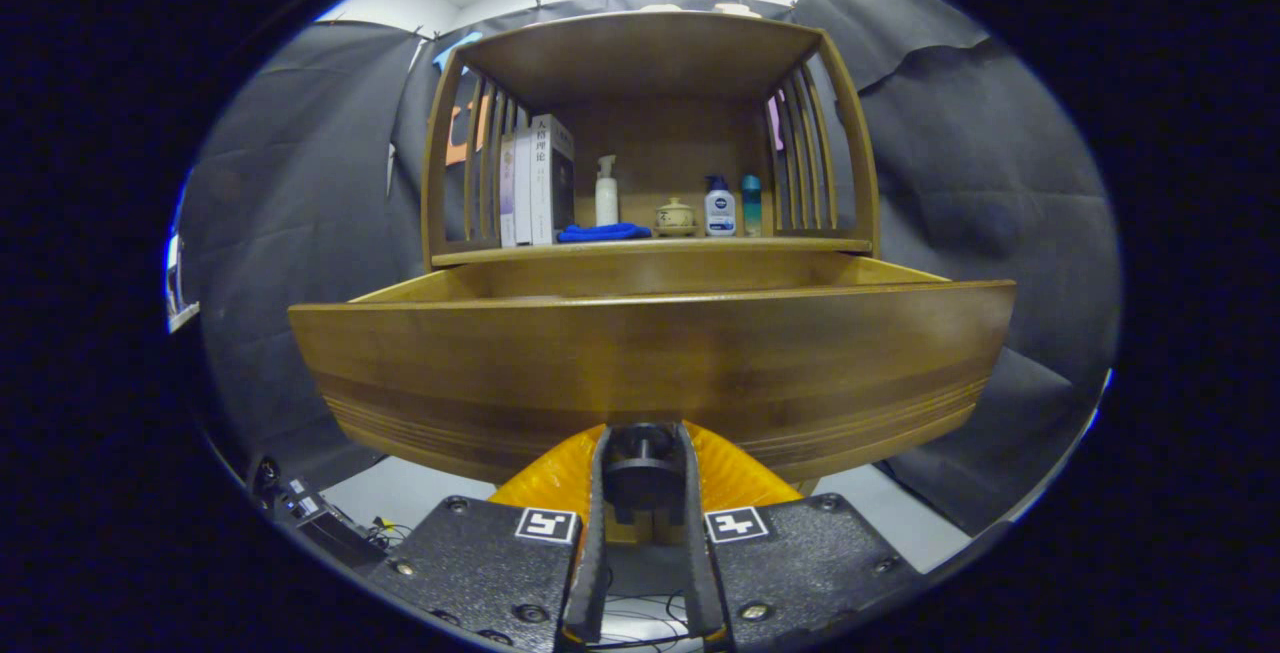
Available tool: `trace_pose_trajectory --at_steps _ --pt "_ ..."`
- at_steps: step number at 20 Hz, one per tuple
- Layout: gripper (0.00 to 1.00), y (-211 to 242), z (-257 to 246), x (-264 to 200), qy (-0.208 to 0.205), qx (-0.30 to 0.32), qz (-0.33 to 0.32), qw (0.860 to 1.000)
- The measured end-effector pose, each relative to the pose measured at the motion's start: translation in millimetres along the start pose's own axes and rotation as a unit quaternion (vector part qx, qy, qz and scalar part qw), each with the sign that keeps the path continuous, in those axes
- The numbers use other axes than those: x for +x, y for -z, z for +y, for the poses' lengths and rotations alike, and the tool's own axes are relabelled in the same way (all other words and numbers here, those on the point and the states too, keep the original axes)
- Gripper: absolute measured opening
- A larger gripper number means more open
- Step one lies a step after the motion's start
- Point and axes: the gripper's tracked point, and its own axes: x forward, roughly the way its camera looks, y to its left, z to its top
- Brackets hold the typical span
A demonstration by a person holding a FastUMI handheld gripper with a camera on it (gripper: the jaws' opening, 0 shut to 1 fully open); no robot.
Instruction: Pull open the drawer, take out the items inside it, and place them on the countertop above the cabinet.
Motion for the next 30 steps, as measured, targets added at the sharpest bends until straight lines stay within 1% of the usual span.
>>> trace_pose_trajectory --at_steps 3,6,7,9,11,14,16,21,26,30 --pt "0.33 -0.9 -1.4 0.4 0.003 -0.014 -0.007 1.000" --pt "0.34 -0.4 -1.4 0.2 0.002 -0.009 -0.004 1.000" --pt "0.35 0.5 -2.2 -0.2 0.001 -0.006 -0.002 1.000" --pt "0.46 -9.0 -11.3 -1.1 0.011 -0.007 -0.021 1.000" --pt "0.63 -15.8 -19.2 -7.1 0.020 -0.014 -0.044 0.999" --pt "0.88 -22.9 -23.1 -18.0 0.027 -0.025 -0.052 0.998" --pt "0.98 -37.3 -22.5 -30.0 0.025 -0.024 -0.068 0.997" --pt "0.99 -74.0 -13.4 -44.8 0.016 -0.011 -0.098 0.995" --pt "0.99 -91.8 -7.3 -55.9 0.011 -0.011 -0.112 0.994" --pt "0.99 -117.4 1.3 -63.0 -0.001 -0.003 -0.125 0.992"
